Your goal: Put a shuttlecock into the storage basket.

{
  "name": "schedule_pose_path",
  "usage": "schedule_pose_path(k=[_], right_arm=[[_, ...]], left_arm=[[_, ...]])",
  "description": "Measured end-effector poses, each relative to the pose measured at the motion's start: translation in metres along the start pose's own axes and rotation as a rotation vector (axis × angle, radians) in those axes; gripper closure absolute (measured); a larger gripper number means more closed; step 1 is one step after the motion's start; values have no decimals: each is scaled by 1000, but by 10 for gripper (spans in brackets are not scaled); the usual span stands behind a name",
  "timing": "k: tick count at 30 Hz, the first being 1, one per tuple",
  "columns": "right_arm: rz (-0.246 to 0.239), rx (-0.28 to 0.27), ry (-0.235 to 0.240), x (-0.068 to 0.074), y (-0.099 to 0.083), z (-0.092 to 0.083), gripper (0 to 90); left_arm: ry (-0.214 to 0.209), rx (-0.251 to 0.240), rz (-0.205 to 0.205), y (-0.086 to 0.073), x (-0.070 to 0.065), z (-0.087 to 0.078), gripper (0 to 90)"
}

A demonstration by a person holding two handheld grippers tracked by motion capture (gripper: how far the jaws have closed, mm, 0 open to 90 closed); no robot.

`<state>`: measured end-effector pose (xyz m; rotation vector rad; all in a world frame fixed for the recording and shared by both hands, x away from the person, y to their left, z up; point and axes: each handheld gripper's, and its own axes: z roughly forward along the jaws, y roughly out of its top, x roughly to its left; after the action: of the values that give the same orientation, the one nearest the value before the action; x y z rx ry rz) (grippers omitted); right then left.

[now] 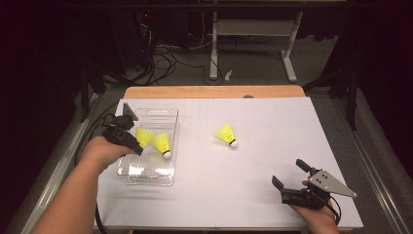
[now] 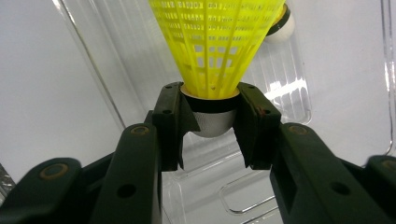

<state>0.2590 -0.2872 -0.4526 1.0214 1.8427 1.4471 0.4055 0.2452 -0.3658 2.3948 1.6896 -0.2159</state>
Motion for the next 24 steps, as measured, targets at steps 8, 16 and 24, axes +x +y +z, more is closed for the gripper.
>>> schedule_pose_path(k=[8, 16, 24], right_arm=[[5, -1, -1, -1, 0, 0, 2], [9, -4, 1, -1, 0, -2, 2], [12, -4, -1, -1, 0, -1, 2]], left_arm=[[18, -9, -25, 1, 4, -5, 646], [22, -16, -38, 3, 6, -10, 646], [21, -15, -37, 11, 4, -5, 646]])
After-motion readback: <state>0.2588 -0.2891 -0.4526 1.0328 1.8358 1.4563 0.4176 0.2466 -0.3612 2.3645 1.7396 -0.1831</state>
